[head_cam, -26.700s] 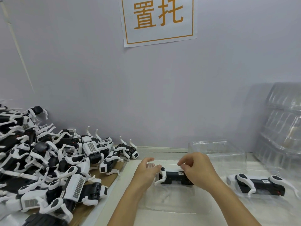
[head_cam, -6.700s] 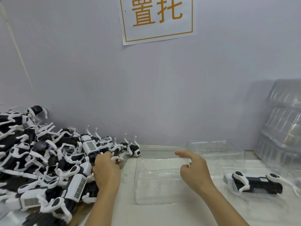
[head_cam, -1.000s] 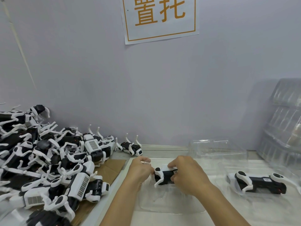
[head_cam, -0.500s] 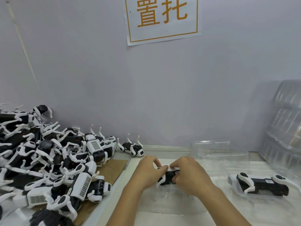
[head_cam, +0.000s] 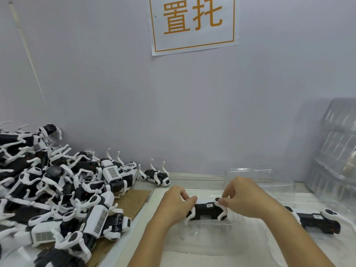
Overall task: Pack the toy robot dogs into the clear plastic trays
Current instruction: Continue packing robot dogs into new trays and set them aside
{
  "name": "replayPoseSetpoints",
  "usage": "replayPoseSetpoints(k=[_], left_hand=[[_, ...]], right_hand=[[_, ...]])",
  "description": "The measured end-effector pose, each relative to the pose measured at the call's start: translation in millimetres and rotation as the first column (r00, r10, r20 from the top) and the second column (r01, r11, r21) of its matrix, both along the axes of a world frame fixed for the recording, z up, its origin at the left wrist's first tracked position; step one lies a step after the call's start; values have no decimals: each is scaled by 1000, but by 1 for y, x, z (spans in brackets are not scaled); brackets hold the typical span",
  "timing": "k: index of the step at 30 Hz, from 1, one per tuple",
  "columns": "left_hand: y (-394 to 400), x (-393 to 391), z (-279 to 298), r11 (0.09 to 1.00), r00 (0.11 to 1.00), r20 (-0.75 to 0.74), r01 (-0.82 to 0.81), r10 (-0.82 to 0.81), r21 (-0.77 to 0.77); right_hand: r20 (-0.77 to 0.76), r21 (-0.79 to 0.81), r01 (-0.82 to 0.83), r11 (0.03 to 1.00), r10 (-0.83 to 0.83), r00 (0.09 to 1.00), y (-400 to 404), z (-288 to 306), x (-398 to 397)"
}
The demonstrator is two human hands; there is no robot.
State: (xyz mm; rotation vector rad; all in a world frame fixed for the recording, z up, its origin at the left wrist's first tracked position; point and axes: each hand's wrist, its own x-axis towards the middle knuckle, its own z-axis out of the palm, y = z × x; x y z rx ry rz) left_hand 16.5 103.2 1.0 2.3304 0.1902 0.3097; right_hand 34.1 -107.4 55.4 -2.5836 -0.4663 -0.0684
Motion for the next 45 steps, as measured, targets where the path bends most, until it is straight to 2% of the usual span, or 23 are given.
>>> replayPoseSetpoints(k=[4, 11, 23, 30, 41, 43, 45], left_hand=[[0, -1, 0, 1000, 1000, -10, -3, 3, -8], [2, -1, 0, 1000, 1000, -11, 2, -3, -20], [-2, -6, 4, 1000, 1000, -11, -2, 3, 13], [-4, -9, 6, 1000, 1000, 7, -10, 9, 20], [-3, -7, 6, 1000, 1000, 12, 27, -26, -17], [-2, -7, 6, 999, 999, 14, 41, -40, -25], [-1, -6, 5, 997, 999, 11, 52, -51, -49]], right_hand=[[-60, -22, -13, 1000, 12, 998, -1, 3, -4], [80, -66, 13, 998, -8, 997, 15, -6, -6], [100, -115, 82, 990, -71, 993, 12, -14, -6], [75, -78, 73, 994, -67, 995, 10, -12, -6], [98, -140, 69, 988, -56, 994, 13, -11, -9], [115, -118, 41, 992, -27, 993, 16, -13, -9], [102, -21, -42, 999, 44, 994, 22, -15, -10]])
